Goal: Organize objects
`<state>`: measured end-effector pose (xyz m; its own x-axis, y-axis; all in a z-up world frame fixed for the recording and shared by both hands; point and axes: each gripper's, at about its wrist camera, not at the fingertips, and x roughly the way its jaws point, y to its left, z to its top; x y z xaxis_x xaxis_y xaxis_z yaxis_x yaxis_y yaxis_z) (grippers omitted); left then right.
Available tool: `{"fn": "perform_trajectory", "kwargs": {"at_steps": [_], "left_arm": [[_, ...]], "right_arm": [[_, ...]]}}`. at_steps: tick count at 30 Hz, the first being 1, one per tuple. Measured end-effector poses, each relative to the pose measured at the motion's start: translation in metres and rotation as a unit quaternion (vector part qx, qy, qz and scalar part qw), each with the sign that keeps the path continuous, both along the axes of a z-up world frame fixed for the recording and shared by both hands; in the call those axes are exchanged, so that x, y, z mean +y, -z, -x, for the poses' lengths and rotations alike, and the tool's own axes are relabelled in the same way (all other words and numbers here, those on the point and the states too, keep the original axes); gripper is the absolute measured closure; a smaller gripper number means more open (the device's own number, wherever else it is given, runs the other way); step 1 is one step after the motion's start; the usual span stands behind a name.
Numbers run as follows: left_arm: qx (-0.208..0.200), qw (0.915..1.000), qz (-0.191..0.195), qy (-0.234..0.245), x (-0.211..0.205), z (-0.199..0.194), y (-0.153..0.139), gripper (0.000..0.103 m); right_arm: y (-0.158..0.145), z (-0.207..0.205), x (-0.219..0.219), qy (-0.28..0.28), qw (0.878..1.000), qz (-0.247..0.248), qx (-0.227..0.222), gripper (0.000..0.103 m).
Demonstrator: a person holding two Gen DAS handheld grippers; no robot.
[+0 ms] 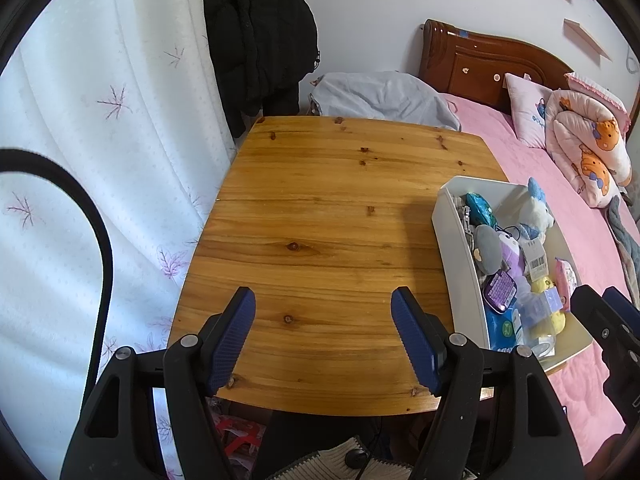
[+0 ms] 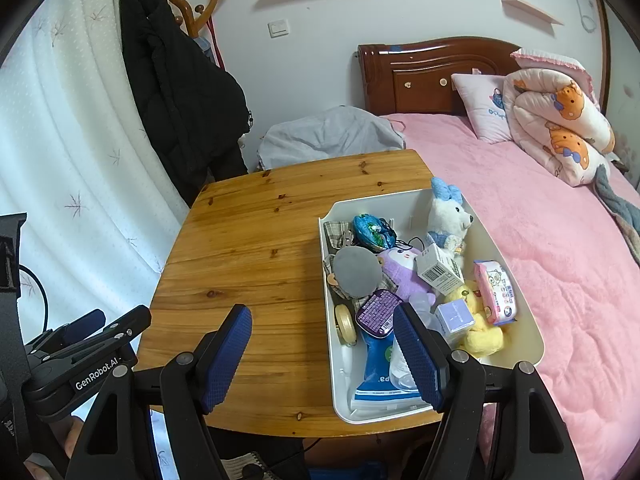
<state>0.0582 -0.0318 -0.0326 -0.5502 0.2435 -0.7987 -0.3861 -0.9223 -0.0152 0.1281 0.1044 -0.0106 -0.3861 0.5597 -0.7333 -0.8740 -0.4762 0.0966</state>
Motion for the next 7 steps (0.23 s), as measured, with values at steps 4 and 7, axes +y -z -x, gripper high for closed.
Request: {"fn": "perform_trajectory", "kwargs": {"at_steps": [4, 7], "left_arm": [[-0.001, 1.0000, 0.001, 0.002, 0.0001, 0.0011, 0.0003, 0.029], [-0.001, 1.0000, 0.002, 0.002, 0.0001, 0.0013, 0.0006, 0.029]], "right_arm": [[0.0014, 0.0004, 0.0009, 0.002, 1.000, 0.002, 0.001, 0.029], [0.0023, 0.0005, 0.0012, 0.002, 1.000, 0.003, 0.001, 0.029]]}}
